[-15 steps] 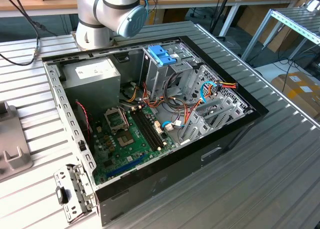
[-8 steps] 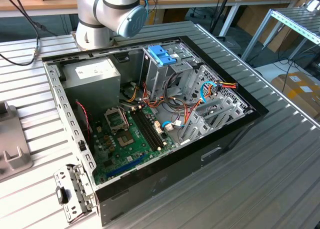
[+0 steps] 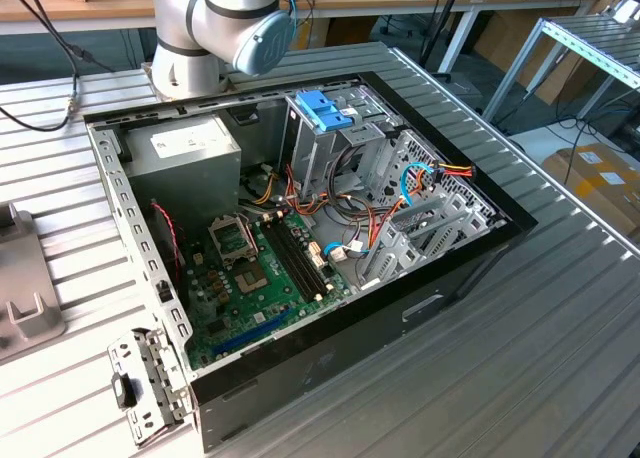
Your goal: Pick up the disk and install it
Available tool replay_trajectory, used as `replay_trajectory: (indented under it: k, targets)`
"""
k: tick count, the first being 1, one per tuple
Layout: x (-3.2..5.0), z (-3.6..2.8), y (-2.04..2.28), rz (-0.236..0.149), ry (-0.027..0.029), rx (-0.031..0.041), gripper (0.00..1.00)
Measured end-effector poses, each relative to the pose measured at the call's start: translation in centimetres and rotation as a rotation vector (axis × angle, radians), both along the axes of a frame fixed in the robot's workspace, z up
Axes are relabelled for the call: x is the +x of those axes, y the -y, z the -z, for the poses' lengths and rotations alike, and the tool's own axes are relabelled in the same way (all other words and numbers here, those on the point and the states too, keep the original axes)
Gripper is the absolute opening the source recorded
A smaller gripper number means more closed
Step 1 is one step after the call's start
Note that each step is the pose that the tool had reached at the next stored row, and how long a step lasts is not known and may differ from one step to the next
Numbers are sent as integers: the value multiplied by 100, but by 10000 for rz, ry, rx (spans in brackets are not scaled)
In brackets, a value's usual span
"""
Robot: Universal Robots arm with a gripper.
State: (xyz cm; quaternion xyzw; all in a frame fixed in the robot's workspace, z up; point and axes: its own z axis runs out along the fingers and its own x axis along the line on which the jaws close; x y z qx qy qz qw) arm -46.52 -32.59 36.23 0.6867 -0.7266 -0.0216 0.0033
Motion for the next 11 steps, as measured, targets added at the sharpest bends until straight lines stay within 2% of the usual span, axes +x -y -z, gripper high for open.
replay_trajectory:
  k: [6,11]
  targets:
    - [0,9,-31,0,-1,0,48]
    - [0,16,-85,0,0,0,48]
